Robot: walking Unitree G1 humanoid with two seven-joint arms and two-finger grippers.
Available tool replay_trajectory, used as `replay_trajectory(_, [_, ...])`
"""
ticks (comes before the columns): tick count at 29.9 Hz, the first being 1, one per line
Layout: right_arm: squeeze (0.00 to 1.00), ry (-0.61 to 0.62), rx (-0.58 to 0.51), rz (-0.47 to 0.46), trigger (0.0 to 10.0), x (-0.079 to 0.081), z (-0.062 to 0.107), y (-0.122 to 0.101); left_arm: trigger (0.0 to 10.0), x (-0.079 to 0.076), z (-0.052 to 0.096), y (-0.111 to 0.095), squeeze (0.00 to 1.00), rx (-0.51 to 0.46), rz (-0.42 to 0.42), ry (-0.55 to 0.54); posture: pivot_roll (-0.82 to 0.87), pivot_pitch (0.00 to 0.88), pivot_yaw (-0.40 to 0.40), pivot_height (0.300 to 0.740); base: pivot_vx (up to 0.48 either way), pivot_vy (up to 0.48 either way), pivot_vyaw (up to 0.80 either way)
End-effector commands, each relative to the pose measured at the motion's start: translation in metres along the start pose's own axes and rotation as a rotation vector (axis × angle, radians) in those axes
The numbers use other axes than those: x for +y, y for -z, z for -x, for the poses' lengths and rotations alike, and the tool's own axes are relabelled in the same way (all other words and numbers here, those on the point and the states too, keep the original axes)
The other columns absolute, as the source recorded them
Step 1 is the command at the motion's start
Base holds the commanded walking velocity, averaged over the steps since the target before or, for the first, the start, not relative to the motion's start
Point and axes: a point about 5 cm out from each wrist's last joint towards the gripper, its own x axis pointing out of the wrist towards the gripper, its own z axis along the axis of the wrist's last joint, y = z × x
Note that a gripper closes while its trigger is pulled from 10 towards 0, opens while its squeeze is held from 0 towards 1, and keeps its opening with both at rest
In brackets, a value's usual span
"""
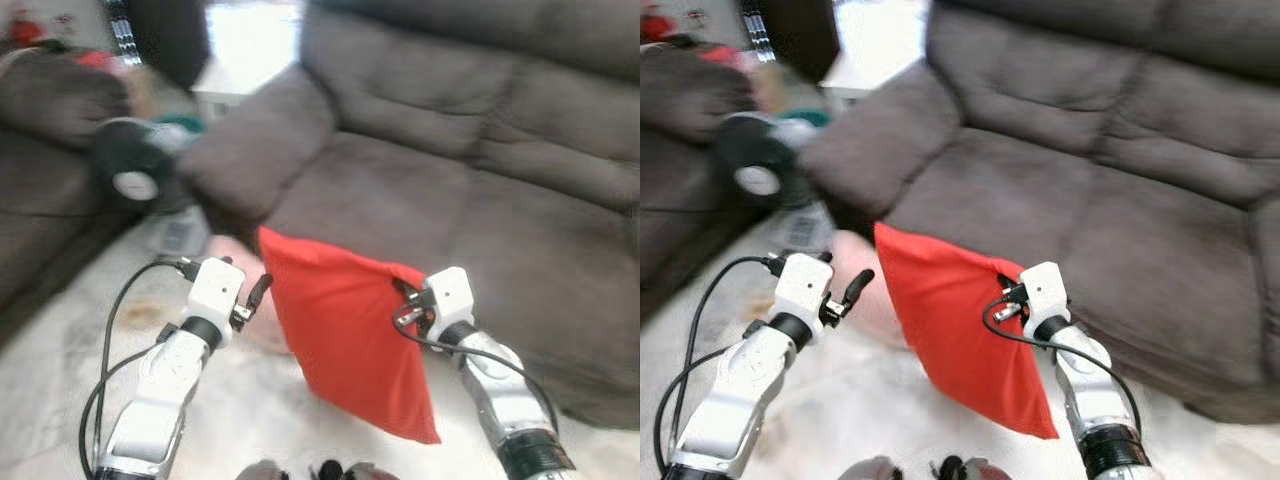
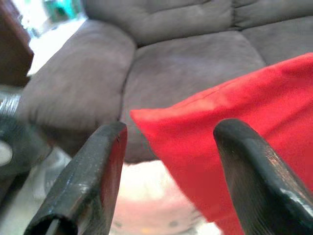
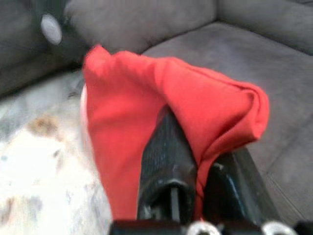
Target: Move the pillow to the sofa from floor
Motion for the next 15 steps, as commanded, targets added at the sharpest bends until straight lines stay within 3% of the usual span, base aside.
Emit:
replay_trajectory(1, [0.0,0.02,-0.117,0.024,10.0,-0.0061,-0.0034,-0.0239,10.0,-0.0013,0.0002,0.0008,0.0,-0.001,0.002,0.005,0.18,0.076,-0.011,0.74,0.0,0.0,-0.79])
replay_trajectory(6, [0.0,0.01,-0.121,0.027,10.0,-0.005,-0.0038,-0.0239,10.0,0.001,-0.0002,0.0017,0.0,-0.002,0.005,0.016,0.18,0.069,-0.01,0.74,0.0,0.0,-0.75])
replay_trajectory(15, [0.0,0.009,-0.121,0.041,10.0,-0.0045,-0.0045,-0.0246,10.0,0.0035,-0.0005,0.0022,0.0,-0.004,0.007,0.012,0.18,0.067,-0.017,0.74,0.0,0.0,0.0])
